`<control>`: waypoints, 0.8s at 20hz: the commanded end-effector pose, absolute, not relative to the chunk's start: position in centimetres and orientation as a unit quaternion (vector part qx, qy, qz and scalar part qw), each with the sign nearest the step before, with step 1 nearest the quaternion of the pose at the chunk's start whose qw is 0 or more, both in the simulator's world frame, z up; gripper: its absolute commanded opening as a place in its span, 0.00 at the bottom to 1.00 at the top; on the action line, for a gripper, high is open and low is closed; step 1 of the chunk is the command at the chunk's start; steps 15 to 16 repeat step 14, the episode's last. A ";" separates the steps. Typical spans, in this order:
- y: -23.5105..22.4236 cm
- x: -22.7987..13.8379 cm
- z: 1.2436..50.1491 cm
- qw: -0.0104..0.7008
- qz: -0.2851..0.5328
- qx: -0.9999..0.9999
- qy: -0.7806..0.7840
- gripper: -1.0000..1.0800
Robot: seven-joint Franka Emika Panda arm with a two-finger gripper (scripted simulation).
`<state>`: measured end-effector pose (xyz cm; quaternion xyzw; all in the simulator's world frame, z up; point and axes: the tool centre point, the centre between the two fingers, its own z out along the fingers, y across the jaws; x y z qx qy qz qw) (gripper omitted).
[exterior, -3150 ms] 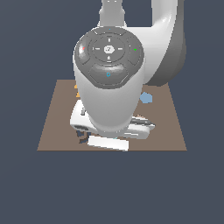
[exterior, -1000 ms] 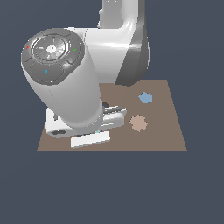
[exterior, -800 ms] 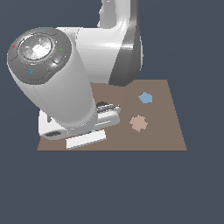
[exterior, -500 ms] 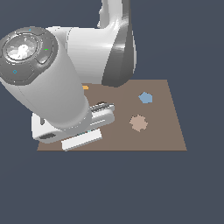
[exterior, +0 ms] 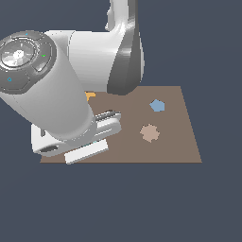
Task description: Insert a designated object into the corresponding slot on a board.
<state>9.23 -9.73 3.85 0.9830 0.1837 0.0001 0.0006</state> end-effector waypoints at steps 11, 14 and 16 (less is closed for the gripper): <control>-9.7 9.3 3.0 0.001 0.000 0.983 0.186 0.96; -9.7 9.3 3.0 0.001 0.000 0.983 0.186 0.96; -9.7 9.3 3.0 0.001 0.000 0.983 0.186 0.96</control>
